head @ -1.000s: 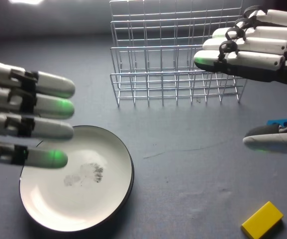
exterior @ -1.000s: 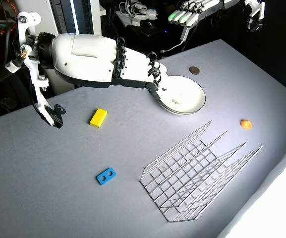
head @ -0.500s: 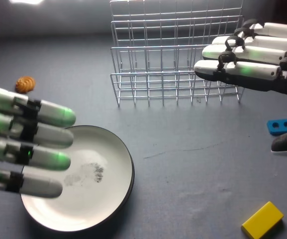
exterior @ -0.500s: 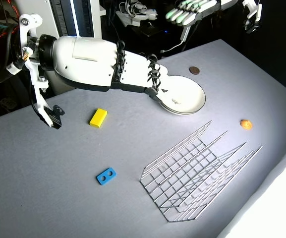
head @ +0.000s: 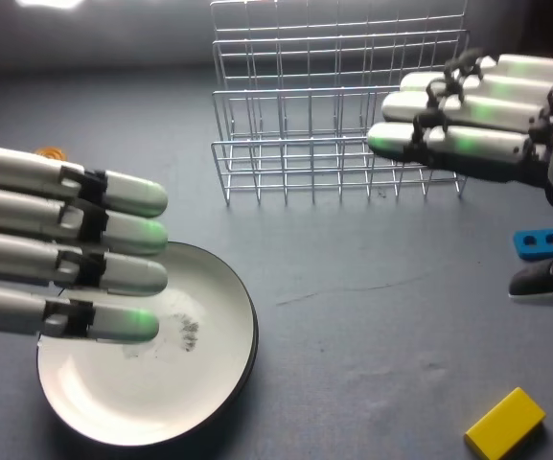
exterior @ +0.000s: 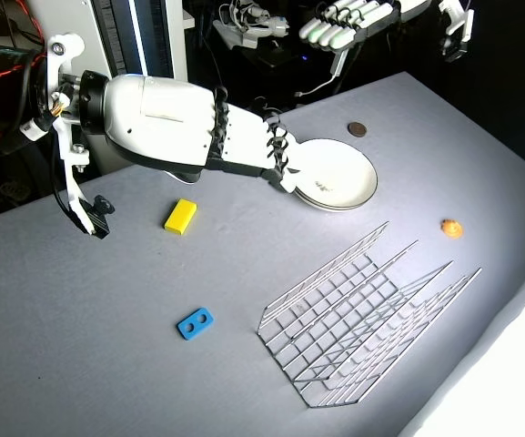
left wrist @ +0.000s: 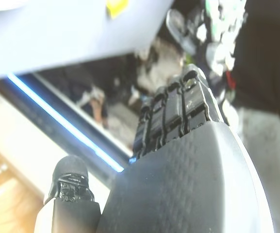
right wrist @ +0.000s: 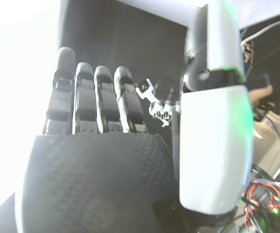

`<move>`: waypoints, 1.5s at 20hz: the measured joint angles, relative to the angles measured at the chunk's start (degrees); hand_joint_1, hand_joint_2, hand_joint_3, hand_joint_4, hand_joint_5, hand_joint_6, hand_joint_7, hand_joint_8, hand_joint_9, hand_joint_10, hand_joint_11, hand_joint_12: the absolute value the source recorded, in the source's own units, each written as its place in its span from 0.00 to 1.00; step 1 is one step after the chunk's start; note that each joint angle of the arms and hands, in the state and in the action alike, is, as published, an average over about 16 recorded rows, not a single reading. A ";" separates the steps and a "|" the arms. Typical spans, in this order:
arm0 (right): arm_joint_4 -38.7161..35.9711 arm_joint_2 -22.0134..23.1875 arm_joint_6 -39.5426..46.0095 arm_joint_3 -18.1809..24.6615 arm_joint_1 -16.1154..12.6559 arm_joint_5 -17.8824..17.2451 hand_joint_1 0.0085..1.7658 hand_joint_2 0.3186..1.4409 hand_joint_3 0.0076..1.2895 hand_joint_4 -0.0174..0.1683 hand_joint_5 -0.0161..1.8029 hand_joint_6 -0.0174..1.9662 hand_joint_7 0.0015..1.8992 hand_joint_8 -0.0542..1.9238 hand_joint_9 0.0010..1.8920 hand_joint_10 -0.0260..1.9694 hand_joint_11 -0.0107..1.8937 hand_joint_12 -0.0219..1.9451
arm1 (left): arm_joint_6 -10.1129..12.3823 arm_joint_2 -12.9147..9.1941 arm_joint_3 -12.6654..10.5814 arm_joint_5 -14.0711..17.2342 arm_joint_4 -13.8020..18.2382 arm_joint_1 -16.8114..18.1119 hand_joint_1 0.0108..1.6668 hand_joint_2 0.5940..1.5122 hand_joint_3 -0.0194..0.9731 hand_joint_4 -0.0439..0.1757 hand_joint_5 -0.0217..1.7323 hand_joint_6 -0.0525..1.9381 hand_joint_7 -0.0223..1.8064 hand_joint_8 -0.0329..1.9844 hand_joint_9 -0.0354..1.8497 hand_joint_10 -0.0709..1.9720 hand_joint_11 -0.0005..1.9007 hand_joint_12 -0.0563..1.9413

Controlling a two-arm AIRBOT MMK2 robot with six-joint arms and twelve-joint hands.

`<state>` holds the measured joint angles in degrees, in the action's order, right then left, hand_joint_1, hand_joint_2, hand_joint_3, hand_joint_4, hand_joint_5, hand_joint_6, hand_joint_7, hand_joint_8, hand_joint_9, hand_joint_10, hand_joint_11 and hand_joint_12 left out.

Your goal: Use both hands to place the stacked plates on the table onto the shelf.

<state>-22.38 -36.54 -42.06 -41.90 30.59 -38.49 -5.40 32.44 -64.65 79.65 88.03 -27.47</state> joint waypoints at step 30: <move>-2.05 -0.45 1.79 -0.16 -0.64 1.89 0.59 0.57 0.00 0.12 0.05 0.02 0.01 0.03 0.01 0.01 0.02 0.02 | -2.33 5.84 1.10 -32.07 0.72 -24.66 0.00 0.65 0.03 0.20 0.08 0.03 0.07 0.02 0.05 0.04 0.01 0.03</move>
<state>-24.44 -36.99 -40.27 -42.06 29.95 -36.59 -7.73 38.28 -63.56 47.58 88.75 -52.13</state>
